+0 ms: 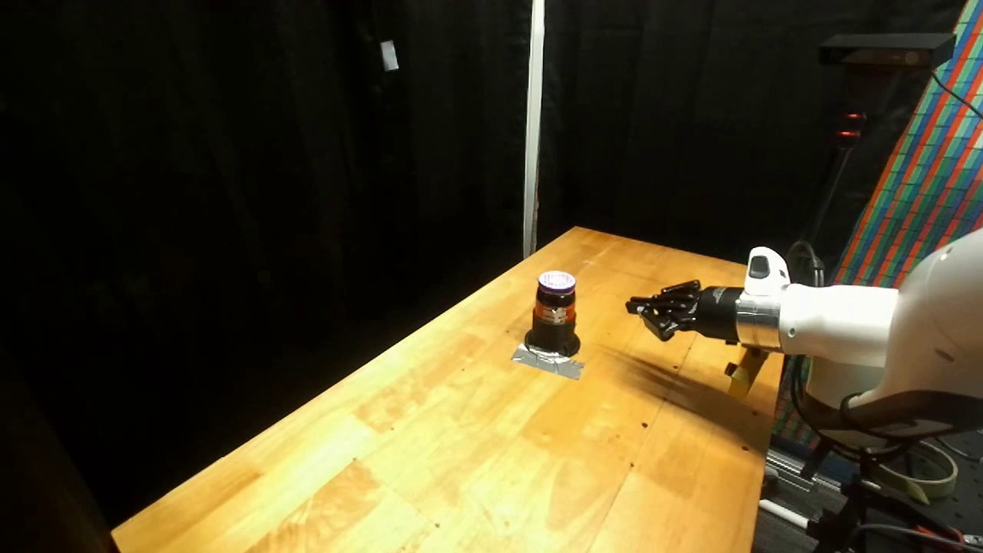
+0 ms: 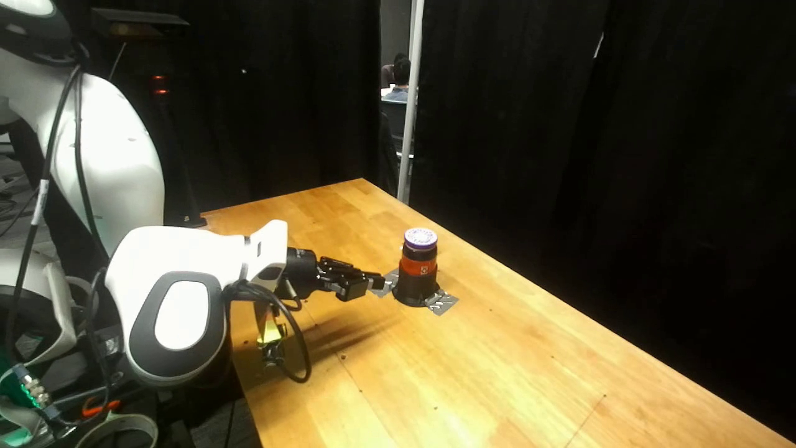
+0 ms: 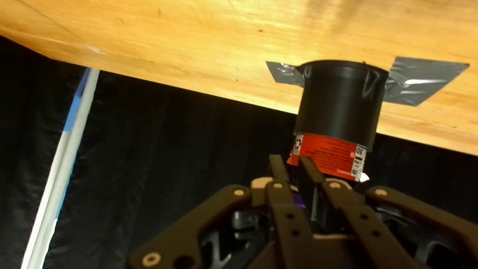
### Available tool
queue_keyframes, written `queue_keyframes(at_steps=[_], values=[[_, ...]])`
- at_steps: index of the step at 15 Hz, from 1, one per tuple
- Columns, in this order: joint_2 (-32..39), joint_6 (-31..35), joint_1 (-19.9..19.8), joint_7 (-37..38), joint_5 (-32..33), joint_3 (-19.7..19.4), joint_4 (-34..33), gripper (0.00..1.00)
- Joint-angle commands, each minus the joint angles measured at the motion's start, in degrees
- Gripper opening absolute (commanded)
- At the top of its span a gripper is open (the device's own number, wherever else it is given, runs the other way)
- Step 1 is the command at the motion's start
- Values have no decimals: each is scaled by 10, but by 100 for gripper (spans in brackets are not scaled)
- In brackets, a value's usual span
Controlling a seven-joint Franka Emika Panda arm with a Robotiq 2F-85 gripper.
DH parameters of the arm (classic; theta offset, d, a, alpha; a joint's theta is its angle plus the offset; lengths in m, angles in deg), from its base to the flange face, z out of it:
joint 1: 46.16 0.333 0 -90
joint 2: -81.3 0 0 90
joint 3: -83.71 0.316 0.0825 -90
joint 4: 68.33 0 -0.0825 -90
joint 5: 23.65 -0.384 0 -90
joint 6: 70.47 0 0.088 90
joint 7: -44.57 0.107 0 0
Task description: Put the rubber band on the jar.
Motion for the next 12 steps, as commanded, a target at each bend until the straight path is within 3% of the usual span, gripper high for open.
queue_keyframes(at_steps=[1,3,8,12], values=[[-129,-39,-44,-103,155,-62,38,48],[-172,-102,-44,-117,258,-124,37,64],[-292,-350,-31,-114,514,-298,18,99],[-413,-537,-7,-93,685,-387,-19,100]])
